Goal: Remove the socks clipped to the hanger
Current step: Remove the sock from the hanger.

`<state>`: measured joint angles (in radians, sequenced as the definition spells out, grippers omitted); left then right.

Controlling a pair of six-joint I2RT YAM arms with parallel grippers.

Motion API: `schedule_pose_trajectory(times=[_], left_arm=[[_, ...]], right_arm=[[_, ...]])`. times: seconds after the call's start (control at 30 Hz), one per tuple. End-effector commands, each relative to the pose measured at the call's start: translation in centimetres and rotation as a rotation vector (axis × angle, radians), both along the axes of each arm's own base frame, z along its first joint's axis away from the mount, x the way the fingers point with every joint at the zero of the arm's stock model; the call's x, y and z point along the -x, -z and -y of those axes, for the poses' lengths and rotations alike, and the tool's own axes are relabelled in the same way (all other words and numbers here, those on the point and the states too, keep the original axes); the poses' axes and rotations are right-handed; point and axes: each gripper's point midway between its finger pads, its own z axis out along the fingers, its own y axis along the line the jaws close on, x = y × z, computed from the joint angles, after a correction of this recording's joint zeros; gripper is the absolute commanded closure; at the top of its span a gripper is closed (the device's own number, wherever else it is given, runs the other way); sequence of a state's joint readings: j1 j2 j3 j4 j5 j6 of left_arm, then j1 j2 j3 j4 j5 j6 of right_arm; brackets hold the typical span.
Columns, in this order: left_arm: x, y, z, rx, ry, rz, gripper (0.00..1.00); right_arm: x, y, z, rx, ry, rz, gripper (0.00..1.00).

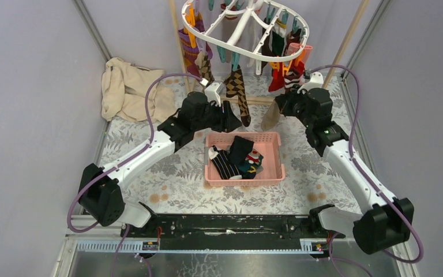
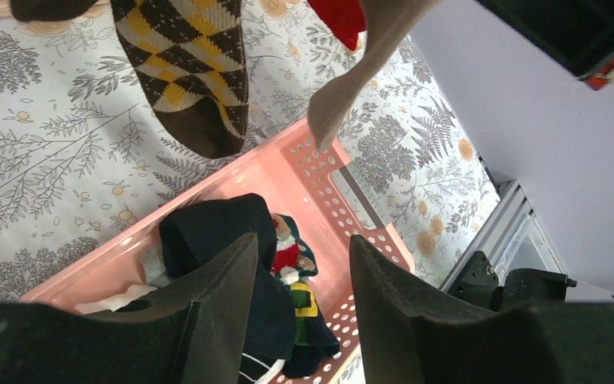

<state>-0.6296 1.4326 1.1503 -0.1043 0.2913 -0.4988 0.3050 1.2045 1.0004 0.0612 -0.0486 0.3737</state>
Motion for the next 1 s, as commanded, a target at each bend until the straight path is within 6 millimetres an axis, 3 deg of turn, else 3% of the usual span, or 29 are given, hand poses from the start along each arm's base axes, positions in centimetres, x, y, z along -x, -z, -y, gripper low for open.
schedule_pose_trajectory(times=[0.0, 0.27, 0.47, 0.77, 0.97], left_arm=[[0.9, -4.8, 1.5, 0.09, 0.052, 0.102, 0.46], [3.3, -7.0, 4.5, 0.129, 0.112, 0.138, 0.4], [4.2, -7.2, 7.4, 0.151, 0.139, 0.184, 0.29], [3.6, -6.9, 10.8, 0.178, 0.168, 0.236, 0.13], [2.2, -6.1, 11.4, 0.161, 0.11, 0.276, 0.06]], right_arm=[[2.2, -4.8, 0.4, 0.026, -0.033, 0.084, 1.0], [4.6, -8.0, 0.4, 0.008, -0.078, 0.119, 1.0], [5.9, -8.7, -0.5, -0.031, -0.137, 0.105, 1.0], [7.6, -8.7, -1.7, -0.087, -0.211, 0.075, 1.0], [8.6, -9.3, -2.3, -0.122, -0.258, 0.067, 1.0]])
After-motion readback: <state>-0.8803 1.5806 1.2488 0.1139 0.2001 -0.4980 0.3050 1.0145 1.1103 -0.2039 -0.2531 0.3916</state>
